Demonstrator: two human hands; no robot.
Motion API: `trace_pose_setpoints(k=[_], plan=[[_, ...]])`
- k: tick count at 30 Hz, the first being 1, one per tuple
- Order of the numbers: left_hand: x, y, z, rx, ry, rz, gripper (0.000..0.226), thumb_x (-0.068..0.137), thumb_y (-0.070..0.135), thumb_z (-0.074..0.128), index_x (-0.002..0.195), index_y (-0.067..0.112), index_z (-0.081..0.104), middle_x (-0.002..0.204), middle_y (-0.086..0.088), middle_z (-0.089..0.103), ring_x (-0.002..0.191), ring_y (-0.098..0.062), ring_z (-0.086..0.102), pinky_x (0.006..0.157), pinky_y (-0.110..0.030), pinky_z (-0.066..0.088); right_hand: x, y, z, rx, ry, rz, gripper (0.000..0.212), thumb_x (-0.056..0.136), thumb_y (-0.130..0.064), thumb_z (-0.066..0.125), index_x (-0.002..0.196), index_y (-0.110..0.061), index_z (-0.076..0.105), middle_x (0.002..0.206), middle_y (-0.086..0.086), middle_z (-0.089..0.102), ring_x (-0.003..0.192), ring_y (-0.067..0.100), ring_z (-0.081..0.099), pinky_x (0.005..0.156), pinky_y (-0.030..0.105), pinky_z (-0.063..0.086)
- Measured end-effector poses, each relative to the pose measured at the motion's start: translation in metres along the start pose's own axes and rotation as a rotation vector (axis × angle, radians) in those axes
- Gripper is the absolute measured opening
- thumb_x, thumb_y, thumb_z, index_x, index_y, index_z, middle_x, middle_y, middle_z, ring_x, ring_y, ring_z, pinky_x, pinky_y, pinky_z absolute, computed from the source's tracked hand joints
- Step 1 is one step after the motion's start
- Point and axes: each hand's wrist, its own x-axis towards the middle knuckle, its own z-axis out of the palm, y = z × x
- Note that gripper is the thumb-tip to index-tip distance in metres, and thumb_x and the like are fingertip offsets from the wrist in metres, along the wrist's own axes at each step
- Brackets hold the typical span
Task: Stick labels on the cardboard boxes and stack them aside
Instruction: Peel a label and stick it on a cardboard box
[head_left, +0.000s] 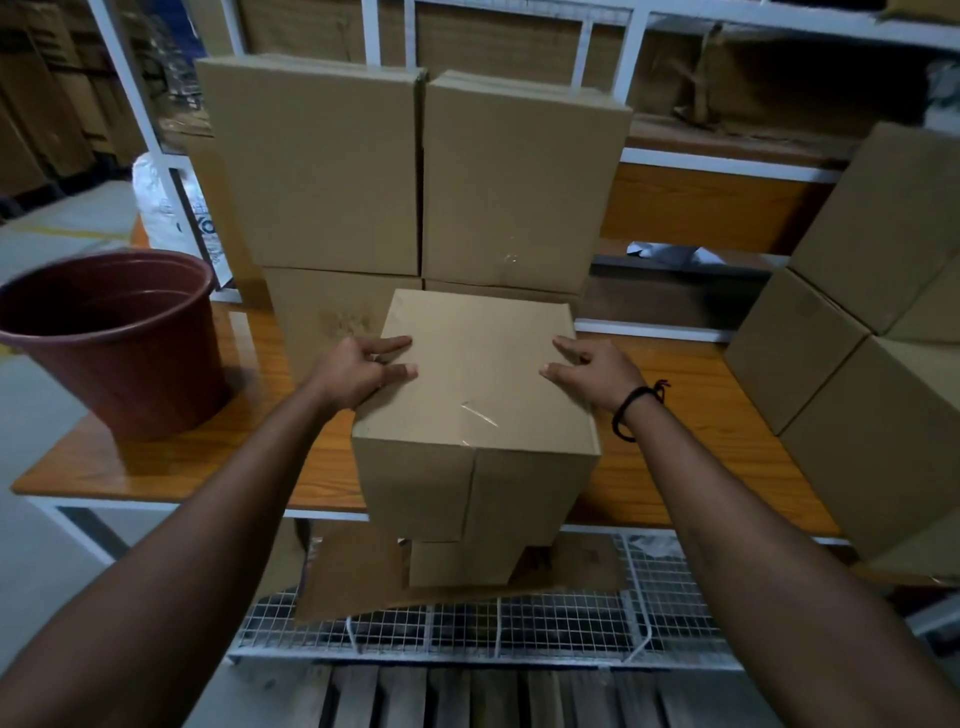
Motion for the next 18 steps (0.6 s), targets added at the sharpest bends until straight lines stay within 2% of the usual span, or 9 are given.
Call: trace_pose_setpoints(k=[4,6,8,10,13,16,18], plan=[[0.000,-0.001,0.001,-0.092,-0.082,-0.001,0.051,0.091,0.036,0.065,0.140,0.027,0.053,0.148,-0.006,0.046,0.122,-0.018,0.046,0.099,-0.036,0.040,0.005,0.009,0.003,0.023,0.003,0.043,0.058,0.083,-0.050,0.067,0.135,-0.028,0.053,0.143,-0.006,0.050,0.129,0.016,0.047,0.104,0.037,0.040],[-0.008,-0.003,0.000,-0.153,-0.090,0.005,0.046,0.096,0.034,0.057,0.141,0.026,0.052,0.149,-0.003,0.044,0.123,-0.015,0.042,0.097,-0.033,0.037,0.003,0.010,0.000,0.130,-0.010,0.072,0.057,0.084,-0.054,0.064,0.134,-0.029,0.055,0.137,-0.006,0.055,0.118,0.011,0.055,0.094,0.035,0.049],[-0.020,-0.009,-0.002,-0.219,-0.079,0.027,0.041,0.098,0.037,0.051,0.139,0.029,0.052,0.146,0.001,0.044,0.124,-0.015,0.042,0.090,-0.030,0.040,-0.007,0.013,-0.005,0.243,-0.031,0.067,0.063,0.084,-0.062,0.055,0.136,-0.027,0.053,0.131,-0.004,0.059,0.103,0.006,0.063,0.082,0.030,0.054],[-0.035,-0.021,-0.003,-0.259,-0.049,0.082,0.043,0.093,0.048,0.056,0.134,0.033,0.055,0.141,0.009,0.047,0.125,-0.012,0.047,0.085,-0.026,0.047,-0.022,0.022,-0.010,0.206,0.017,-0.046,0.074,0.080,-0.075,0.046,0.137,-0.029,0.052,0.136,-0.002,0.056,0.113,0.006,0.059,0.090,0.029,0.052],[-0.061,-0.046,0.003,-0.273,0.000,0.208,0.071,0.070,0.071,0.069,0.130,0.035,0.058,0.136,0.024,0.052,0.124,0.005,0.050,0.094,-0.018,0.050,-0.056,0.037,-0.003,0.197,0.080,-0.228,0.072,0.075,-0.082,0.045,0.138,-0.049,0.040,0.151,-0.001,0.039,0.124,0.005,0.048,0.094,0.023,0.048],[-0.081,-0.069,0.018,-0.234,0.055,0.281,0.077,0.066,0.065,0.076,0.136,0.052,0.048,0.144,0.017,0.048,0.129,-0.003,0.050,0.094,-0.023,0.052,-0.088,0.045,0.018,0.054,0.126,-0.384,0.083,0.072,-0.082,0.048,0.143,-0.061,0.011,0.160,0.000,0.016,0.136,0.019,0.035,0.094,0.034,0.046],[-0.088,-0.076,0.027,-0.062,0.126,0.379,0.082,0.073,0.057,0.072,0.144,0.057,0.031,0.154,0.006,0.039,0.136,-0.013,0.046,0.098,-0.031,0.051,-0.101,0.050,0.033,-0.082,0.185,-0.522,0.091,0.072,-0.079,0.052,0.145,-0.057,0.001,0.161,0.010,0.005,0.135,0.023,0.033,0.082,0.030,0.049]])
